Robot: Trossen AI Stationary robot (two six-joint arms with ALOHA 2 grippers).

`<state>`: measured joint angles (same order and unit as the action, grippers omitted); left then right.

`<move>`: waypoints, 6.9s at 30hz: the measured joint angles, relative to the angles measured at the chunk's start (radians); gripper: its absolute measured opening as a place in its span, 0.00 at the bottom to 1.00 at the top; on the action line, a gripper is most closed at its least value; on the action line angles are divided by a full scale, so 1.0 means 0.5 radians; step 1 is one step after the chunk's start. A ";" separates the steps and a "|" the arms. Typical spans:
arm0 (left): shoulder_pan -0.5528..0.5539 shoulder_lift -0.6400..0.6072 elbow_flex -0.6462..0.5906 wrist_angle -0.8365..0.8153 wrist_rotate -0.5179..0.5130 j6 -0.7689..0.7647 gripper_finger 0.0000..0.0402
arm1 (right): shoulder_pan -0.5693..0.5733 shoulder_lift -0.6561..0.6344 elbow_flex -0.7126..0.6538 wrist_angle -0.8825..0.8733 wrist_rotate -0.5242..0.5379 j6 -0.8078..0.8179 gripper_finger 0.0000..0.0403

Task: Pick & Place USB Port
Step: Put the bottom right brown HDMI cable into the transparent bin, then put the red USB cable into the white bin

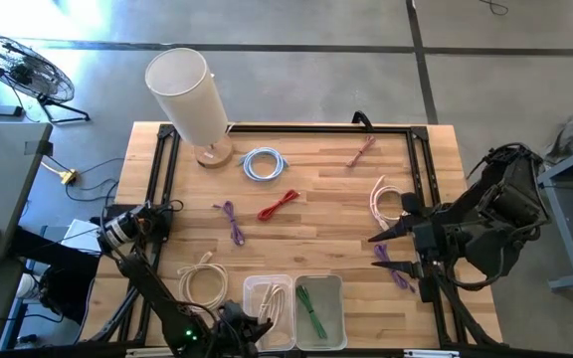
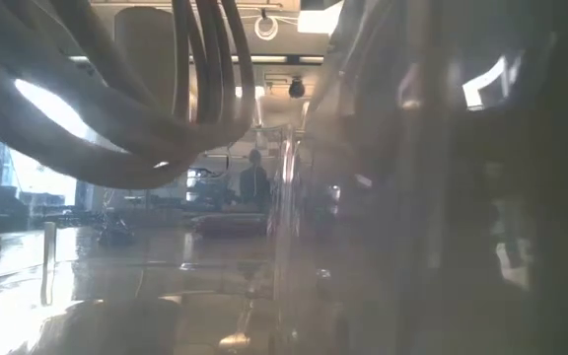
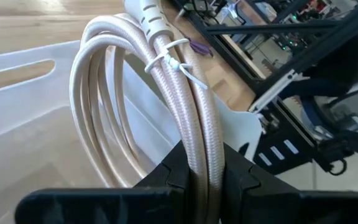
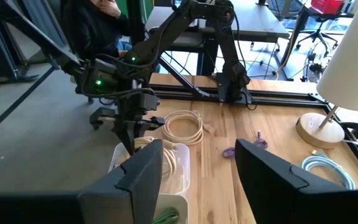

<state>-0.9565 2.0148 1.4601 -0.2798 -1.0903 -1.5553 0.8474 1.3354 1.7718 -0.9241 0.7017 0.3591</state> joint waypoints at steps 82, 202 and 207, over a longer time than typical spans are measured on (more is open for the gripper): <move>0.399 -1.207 0.001 -0.986 0.310 2.336 0.28 | 0.087 -0.007 -0.127 0.030 0.334 -0.167 0.48; 2.273 -0.216 -0.066 -1.118 2.227 2.711 0.47 | -0.177 -0.007 -0.132 -0.071 0.596 0.123 0.48; 2.263 -0.137 -0.063 -1.130 2.259 2.710 0.47 | -0.177 -0.007 -0.132 -0.070 0.596 0.137 0.48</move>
<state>0.1749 1.9465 1.4288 -0.8449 0.0390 -0.2001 0.7589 1.3319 1.7058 -0.9593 0.9997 0.4278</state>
